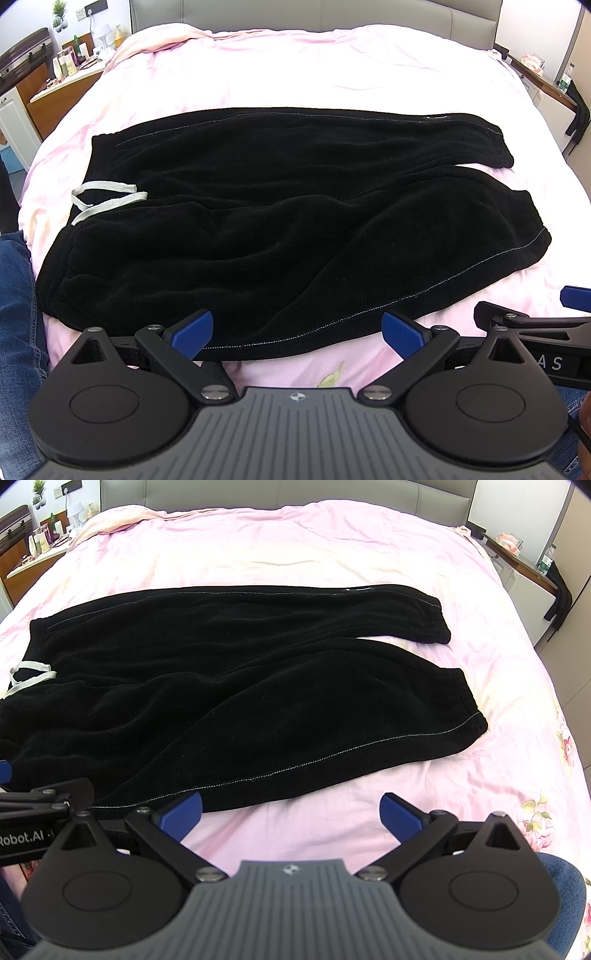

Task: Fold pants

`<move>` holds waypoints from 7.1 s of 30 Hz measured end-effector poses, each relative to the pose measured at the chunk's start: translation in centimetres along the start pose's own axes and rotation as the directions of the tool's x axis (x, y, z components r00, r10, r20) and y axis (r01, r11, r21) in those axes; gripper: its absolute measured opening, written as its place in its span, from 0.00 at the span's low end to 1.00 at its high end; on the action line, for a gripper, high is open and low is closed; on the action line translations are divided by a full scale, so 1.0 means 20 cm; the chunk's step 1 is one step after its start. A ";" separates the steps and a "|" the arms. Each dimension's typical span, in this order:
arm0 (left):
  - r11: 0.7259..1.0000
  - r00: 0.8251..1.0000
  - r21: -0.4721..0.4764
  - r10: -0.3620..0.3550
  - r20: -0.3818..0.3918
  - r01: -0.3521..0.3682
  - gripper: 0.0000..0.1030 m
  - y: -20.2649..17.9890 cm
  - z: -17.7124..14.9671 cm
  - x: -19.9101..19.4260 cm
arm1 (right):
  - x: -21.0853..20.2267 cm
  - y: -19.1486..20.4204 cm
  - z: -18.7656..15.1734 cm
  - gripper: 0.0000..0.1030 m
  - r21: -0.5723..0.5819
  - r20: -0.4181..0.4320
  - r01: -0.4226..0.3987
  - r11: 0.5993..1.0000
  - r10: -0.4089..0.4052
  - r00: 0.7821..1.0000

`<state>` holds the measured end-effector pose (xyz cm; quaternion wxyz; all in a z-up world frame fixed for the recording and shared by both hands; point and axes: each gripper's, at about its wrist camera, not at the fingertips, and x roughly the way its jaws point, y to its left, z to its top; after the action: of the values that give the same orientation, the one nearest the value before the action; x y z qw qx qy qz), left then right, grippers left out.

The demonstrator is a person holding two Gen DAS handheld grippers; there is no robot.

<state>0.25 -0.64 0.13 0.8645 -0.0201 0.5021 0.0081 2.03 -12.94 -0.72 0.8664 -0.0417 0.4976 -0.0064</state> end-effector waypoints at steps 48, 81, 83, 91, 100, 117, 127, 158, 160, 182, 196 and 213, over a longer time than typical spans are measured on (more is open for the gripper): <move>0.682 0.996 0.728 0.003 0.092 -0.069 0.86 -0.05 -0.24 0.42 | 0.45 0.03 -0.22 0.51 -0.829 0.268 0.127 0.545 0.187 0.945; 0.541 0.990 0.841 -0.114 0.085 -0.010 1.00 0.04 -0.33 0.73 | 0.82 0.03 -0.57 0.40 -0.964 0.258 0.239 0.114 0.193 0.947; 0.539 0.991 0.842 -0.108 0.085 -0.013 1.00 0.07 -0.33 0.72 | 0.83 0.03 -0.54 0.38 -0.959 0.279 0.262 0.112 0.187 0.942; 0.346 0.990 0.935 -0.087 0.113 -0.076 1.00 0.15 -0.46 0.62 | 0.74 -0.01 -0.31 0.23 -0.892 0.324 0.226 0.391 0.204 0.924; 0.304 0.995 0.948 0.002 0.103 -0.099 0.85 0.11 -0.55 0.65 | 0.73 -0.02 -0.22 0.12 -0.881 0.340 0.235 0.411 0.204 0.918; 0.509 0.975 0.832 0.111 0.191 -0.221 0.81 0.41 -0.35 0.47 | 0.97 -0.28 -0.21 0.18 -0.895 0.318 0.301 0.328 -0.002 0.948; 0.387 0.978 0.905 0.172 0.118 -0.177 0.82 0.41 -0.46 0.55 | 0.98 -0.39 -0.09 0.13 -0.859 0.325 0.319 0.402 -0.055 0.944; 0.483 0.941 0.813 0.075 0.331 -0.325 0.41 0.57 0.53 0.45 | 0.77 -0.55 0.55 0.02 -0.856 0.458 0.433 0.282 0.028 0.888; 0.496 0.942 0.805 0.089 0.325 -0.325 0.41 0.59 0.67 0.57 | 0.85 -0.54 0.72 0.02 -0.879 0.422 0.399 0.261 0.034 0.906; 0.842 0.873 0.292 0.354 0.335 -0.454 0.95 1.25 1.19 1.10 | 1.56 -0.59 1.50 0.54 -0.788 0.017 -0.010 0.615 0.039 0.999; 0.902 0.942 0.329 0.188 0.280 -0.278 0.92 1.26 0.69 0.83 | 1.16 -0.64 1.13 0.57 -0.522 0.013 -0.017 0.853 0.028 1.000; 0.896 0.943 0.336 0.206 0.262 -0.289 0.93 1.24 0.61 0.93 | 1.18 -0.65 0.52 0.09 -0.424 0.106 0.132 0.896 -0.096 0.990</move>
<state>19.23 24.61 -10.54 0.8946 0.2084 0.3945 0.0261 23.23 -26.37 -14.82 0.8537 -0.2608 0.4474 0.0543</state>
